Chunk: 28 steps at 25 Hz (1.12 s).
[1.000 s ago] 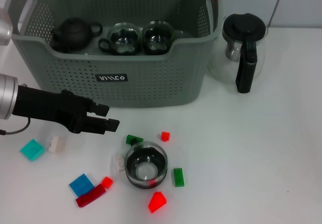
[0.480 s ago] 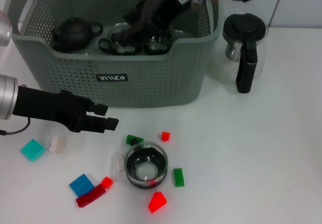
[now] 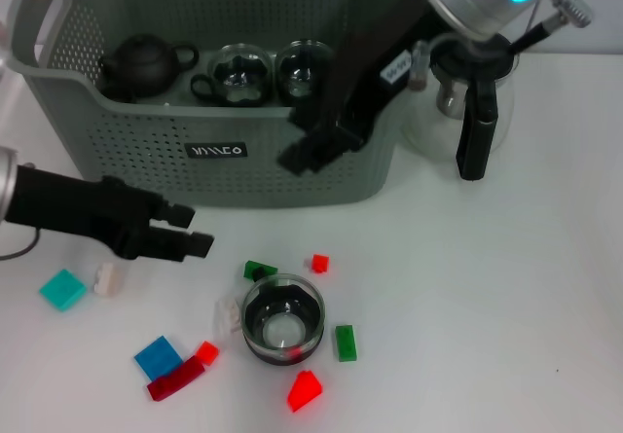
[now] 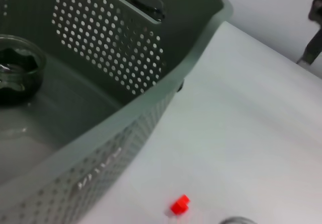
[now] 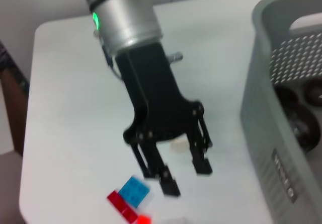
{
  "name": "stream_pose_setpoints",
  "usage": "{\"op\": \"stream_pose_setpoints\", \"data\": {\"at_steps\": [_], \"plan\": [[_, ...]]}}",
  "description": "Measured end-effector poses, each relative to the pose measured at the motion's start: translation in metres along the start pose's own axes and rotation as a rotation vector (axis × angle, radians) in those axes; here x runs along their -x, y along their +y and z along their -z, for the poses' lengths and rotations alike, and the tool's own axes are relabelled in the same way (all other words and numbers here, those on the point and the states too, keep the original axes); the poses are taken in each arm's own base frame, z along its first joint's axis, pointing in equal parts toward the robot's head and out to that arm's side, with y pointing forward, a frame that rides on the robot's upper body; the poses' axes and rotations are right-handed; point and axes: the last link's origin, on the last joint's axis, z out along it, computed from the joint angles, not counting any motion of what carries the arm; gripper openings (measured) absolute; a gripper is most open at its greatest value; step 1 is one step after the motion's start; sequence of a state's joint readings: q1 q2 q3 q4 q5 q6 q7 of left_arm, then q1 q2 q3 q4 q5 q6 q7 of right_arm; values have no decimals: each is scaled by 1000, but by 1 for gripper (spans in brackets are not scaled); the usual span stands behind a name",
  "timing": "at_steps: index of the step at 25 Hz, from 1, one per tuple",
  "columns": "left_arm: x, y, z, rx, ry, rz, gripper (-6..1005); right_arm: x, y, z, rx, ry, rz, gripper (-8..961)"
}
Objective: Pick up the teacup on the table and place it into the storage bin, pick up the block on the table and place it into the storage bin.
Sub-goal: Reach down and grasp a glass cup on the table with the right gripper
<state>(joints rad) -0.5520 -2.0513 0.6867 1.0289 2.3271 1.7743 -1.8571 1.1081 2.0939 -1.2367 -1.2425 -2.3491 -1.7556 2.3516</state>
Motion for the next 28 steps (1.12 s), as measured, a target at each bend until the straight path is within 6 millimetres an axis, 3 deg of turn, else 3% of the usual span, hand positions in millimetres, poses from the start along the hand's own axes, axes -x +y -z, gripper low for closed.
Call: {"op": "stream_pose_setpoints", "data": {"at_steps": [9, 17, 28], "plan": [[11, 1, 21, 22, -42, 34, 568, -5, 14, -23, 26, 111, 73, 501], [15, 7, 23, 63, -65, 37, 568, -14, 22, -57, 24, 196, 134, 497], [14, 6, 22, 61, -59, 37, 568, -28, 21, -89, 32, 234, 106, 491]]}}
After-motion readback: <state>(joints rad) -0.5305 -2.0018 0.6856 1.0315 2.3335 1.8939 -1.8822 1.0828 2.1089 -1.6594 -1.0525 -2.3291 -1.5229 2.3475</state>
